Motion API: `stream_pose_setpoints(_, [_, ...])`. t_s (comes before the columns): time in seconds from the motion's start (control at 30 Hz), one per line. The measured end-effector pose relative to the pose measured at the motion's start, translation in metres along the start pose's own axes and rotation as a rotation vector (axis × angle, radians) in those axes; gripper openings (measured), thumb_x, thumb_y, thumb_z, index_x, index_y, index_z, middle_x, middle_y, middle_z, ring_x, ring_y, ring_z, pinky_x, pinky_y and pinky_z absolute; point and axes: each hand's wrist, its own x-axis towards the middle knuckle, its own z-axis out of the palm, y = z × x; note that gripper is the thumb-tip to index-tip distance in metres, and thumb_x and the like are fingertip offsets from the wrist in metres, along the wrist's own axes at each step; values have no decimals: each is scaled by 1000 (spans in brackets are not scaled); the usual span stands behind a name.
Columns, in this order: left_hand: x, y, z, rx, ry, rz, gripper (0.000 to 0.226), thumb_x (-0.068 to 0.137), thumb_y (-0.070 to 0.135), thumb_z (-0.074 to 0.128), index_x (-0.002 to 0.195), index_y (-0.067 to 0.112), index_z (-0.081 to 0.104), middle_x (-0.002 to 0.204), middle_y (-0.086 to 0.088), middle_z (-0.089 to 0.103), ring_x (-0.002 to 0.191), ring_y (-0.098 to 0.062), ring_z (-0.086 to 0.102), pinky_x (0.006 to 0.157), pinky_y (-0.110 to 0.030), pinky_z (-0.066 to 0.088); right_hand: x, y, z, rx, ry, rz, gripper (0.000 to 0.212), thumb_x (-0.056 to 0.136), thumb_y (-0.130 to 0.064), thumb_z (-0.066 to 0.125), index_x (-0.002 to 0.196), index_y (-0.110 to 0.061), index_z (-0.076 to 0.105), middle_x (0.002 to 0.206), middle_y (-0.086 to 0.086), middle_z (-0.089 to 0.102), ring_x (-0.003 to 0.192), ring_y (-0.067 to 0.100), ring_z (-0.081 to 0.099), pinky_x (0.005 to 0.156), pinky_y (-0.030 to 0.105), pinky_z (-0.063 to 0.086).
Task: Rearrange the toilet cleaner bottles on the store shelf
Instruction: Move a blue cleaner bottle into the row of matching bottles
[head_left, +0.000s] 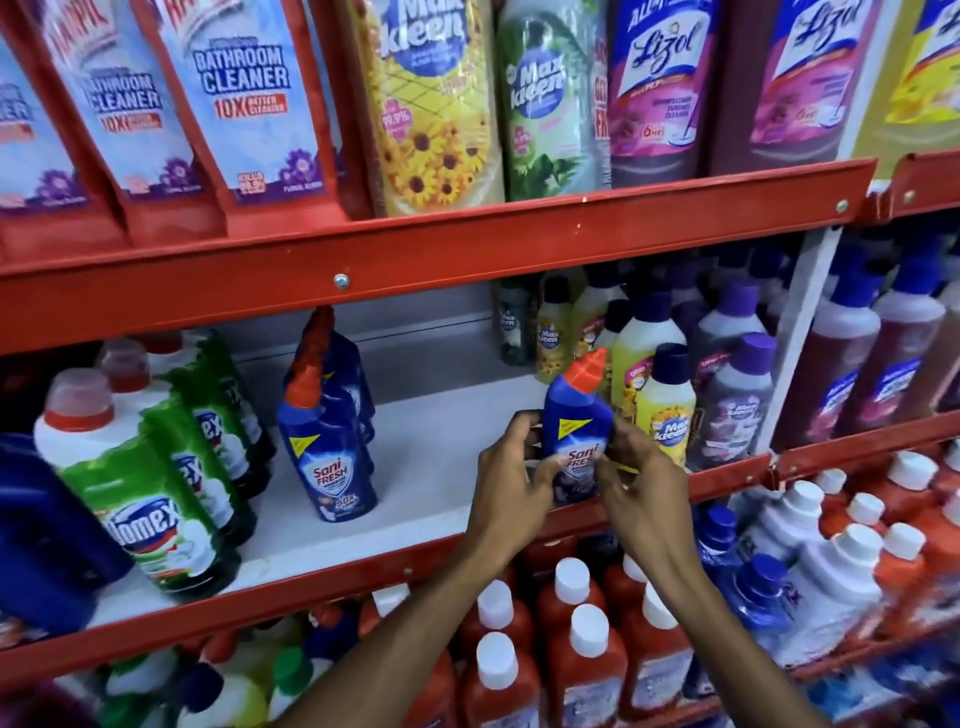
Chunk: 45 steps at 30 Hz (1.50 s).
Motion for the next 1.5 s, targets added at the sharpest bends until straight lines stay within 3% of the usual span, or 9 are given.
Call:
stream_pose_setpoints(0.13, [-15,-4,-34,-37,110,44,32,95,17,70,123,29,60,110,12,76,98,9,70,72,-5,53,-8,-20,22,105,-23,-33,48,89,-3,66,132,-25,64,115,-14,75,99,-2,72,88,22,58])
stream_pose_setpoints(0.3, [-41,-16,-89,-23,246,50,38,96,25,64,132,34,55,119,15,75,110,-1,70,85,-12,55,-25,-56,64,211,-111,-100,48,88,-10,67,128,-36,65,113,-32,72,99,-5,72,84,9,54])
stream_pose_setpoints(0.5, [-70,-43,-149,15,401,-12,40,99,19,61,138,26,55,125,7,74,108,3,70,93,-18,56,-44,-89,126,260,-245,-136,46,86,-4,68,126,-29,68,113,-18,76,97,-1,73,87,18,58])
stream_pose_setpoints(0.63, [-80,-61,-171,84,431,-101,45,100,9,62,143,20,52,134,-2,68,120,-18,67,105,-44,55,-54,-101,153,247,-316,-159,45,88,-4,67,127,-26,67,111,-18,75,97,-3,72,88,15,56])
stream_pose_setpoints(0.77, [-84,-73,-179,111,408,-159,44,100,8,61,142,14,52,135,-8,66,125,-25,64,107,-52,53,-59,-101,169,224,-349,-132,44,87,-2,67,125,-24,69,105,-20,74,95,-8,71,87,11,55])
stream_pose_setpoints(1.03, [-88,-83,-186,126,369,-172,44,105,21,55,148,21,49,146,-6,59,131,-22,61,109,-51,53,-65,-87,181,282,-326,1,43,92,-10,67,133,-23,63,115,-24,69,96,-18,66,77,1,50])
stream_pose_setpoints(1.17, [-88,-82,-183,-135,342,-252,63,102,49,51,159,27,34,163,0,44,145,-15,48,122,-45,44,-65,-83,186,382,-364,147,49,104,-21,49,152,-25,42,142,-13,50,123,-4,54,79,-5,43])
stream_pose_setpoints(1.33, [-77,-84,-171,-451,312,-322,50,98,55,39,141,33,54,141,11,63,114,17,64,94,-7,51,-59,-82,200,432,-509,234,50,109,-23,30,159,-24,25,147,-15,38,112,-25,53,77,-6,42])
stream_pose_setpoints(1.5, [-74,-87,-167,-540,268,-329,75,88,69,37,140,20,60,133,-2,75,123,-14,72,109,-33,55,-58,-78,209,489,-553,261,46,107,-17,31,151,-17,43,141,2,62,111,-9,65,90,10,51])
